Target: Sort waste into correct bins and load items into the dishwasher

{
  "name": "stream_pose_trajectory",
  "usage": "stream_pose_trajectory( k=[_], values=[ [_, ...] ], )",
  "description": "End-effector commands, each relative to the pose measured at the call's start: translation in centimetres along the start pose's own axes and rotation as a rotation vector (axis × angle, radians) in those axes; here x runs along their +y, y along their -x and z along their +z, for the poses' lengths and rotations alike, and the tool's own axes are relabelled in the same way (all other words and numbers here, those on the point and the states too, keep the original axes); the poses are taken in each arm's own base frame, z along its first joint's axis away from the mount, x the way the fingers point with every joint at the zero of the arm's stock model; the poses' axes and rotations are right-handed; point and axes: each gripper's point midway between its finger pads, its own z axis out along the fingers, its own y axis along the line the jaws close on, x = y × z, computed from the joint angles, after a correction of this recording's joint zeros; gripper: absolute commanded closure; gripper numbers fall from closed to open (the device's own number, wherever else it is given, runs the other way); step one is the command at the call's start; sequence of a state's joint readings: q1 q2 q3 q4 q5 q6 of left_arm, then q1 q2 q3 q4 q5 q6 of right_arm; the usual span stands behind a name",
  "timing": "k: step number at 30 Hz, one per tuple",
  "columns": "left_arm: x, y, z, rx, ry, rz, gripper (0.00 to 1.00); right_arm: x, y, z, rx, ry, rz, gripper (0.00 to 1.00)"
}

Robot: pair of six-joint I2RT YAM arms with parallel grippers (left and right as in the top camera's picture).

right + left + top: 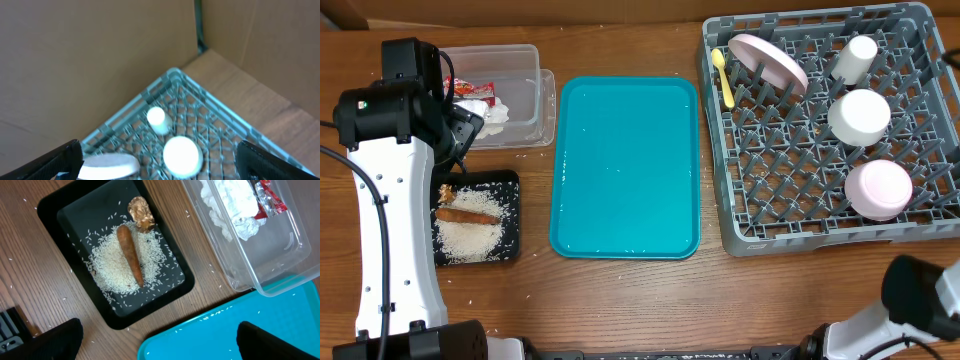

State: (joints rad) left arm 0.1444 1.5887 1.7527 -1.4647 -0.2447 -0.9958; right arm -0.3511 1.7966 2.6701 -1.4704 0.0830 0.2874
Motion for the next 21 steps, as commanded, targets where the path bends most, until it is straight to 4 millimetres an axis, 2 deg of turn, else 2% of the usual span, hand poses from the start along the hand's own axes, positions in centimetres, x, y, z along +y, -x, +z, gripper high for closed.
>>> stream_pose_trajectory(
  k=[1, 5, 7, 9, 11, 13, 14, 16, 21],
  values=[
    [0.3, 0.2, 0.5, -0.013, 0.025, -0.011, 0.0, 1.1, 0.8, -1.7, -0.046, 0.066, -0.005, 0.0],
    [0.3, 0.2, 0.5, -0.013, 0.025, -0.011, 0.0, 2.5, 0.8, -3.5, -0.1, 0.174, -0.008, 0.0],
    [0.3, 0.2, 0.5, -0.013, 0.026, -0.011, 0.0, 2.4, -0.2, -4.6, -0.153, 0.212, -0.006, 0.0],
    [0.3, 0.2, 0.5, -0.013, 0.025, -0.011, 0.0, 1.5, -2.4, -5.2, -0.174, 0.219, -0.007, 0.0],
    [0.3, 0.2, 0.5, -0.013, 0.025, -0.011, 0.0, 0.0, -6.4, -5.9, -0.205, 0.232, -0.006, 0.0],
    [0.3, 0.2, 0.5, -0.013, 0.025, -0.011, 0.0, -0.8, -8.4, -6.0, -0.234, 0.242, -0.007, 0.0],
    [0.3, 0.2, 0.5, -0.013, 0.026, -0.011, 0.0, -1.3, -10.3, -6.3, -0.267, 0.262, -0.009, 0.0],
    [0.3, 0.2, 0.5, -0.013, 0.026, -0.011, 0.0, -1.8, -13.4, -6.5, -0.3, 0.301, -0.018, 0.0],
    [0.3, 0.2, 0.5, -0.013, 0.025, -0.011, 0.0, -2.0, -19.2, -6.4, -0.393, 0.41, -0.039, 0.0]
  ],
)
